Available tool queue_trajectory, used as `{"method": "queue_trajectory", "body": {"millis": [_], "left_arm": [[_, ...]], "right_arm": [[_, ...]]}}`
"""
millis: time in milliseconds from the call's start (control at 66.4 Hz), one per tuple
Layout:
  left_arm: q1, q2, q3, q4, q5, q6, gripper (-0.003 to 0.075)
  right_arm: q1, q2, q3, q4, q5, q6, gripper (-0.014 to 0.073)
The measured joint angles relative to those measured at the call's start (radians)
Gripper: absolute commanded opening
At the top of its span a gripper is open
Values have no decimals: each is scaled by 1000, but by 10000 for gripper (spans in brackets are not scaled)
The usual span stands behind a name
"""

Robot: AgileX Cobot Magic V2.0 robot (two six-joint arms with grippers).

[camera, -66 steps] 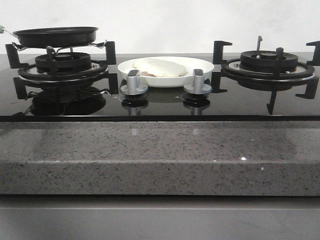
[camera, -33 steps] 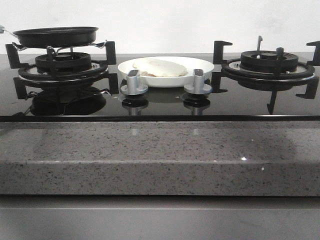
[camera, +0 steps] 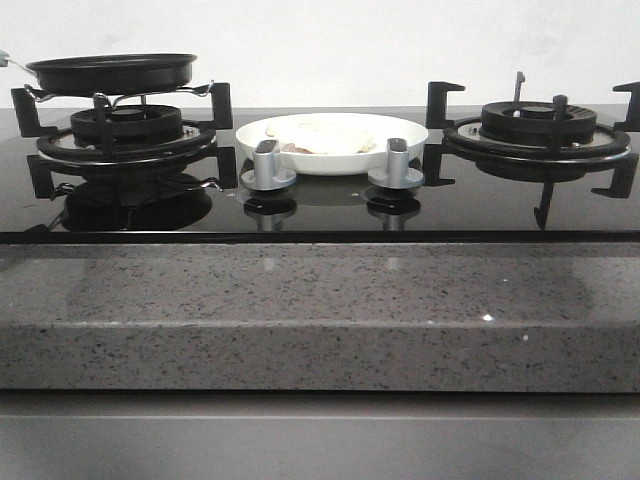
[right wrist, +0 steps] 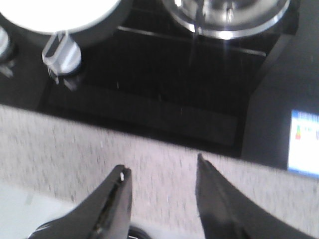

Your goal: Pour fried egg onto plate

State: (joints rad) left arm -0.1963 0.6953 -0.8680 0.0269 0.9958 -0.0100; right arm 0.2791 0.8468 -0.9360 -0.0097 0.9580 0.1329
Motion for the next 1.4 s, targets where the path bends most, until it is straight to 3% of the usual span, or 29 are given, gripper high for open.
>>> {"method": "queue_trajectory", "body": {"millis": [120, 271, 376, 467, 572, 993, 1400], "left_arm": [[0, 0, 0, 0, 0, 0, 330], [0, 0, 0, 0, 0, 0, 183], [0, 0, 0, 0, 0, 0, 105], [0, 0, 0, 2, 0, 0, 43], [0, 0, 0, 2, 0, 0, -20], [0, 0, 0, -116, -19, 0, -20], [0, -2, 3, -119, -28, 0, -20]], "right_arm": [[0, -86, 69, 0, 0, 0, 266], [0, -188, 140, 0, 0, 0, 50], [0, -231, 168, 0, 8, 0, -48], [0, -252, 186, 0, 18, 0, -111], [0, -257, 195, 0, 33, 0, -109], [0, -257, 195, 0, 42, 2, -109], [0, -257, 195, 0, 42, -1, -109]]}}
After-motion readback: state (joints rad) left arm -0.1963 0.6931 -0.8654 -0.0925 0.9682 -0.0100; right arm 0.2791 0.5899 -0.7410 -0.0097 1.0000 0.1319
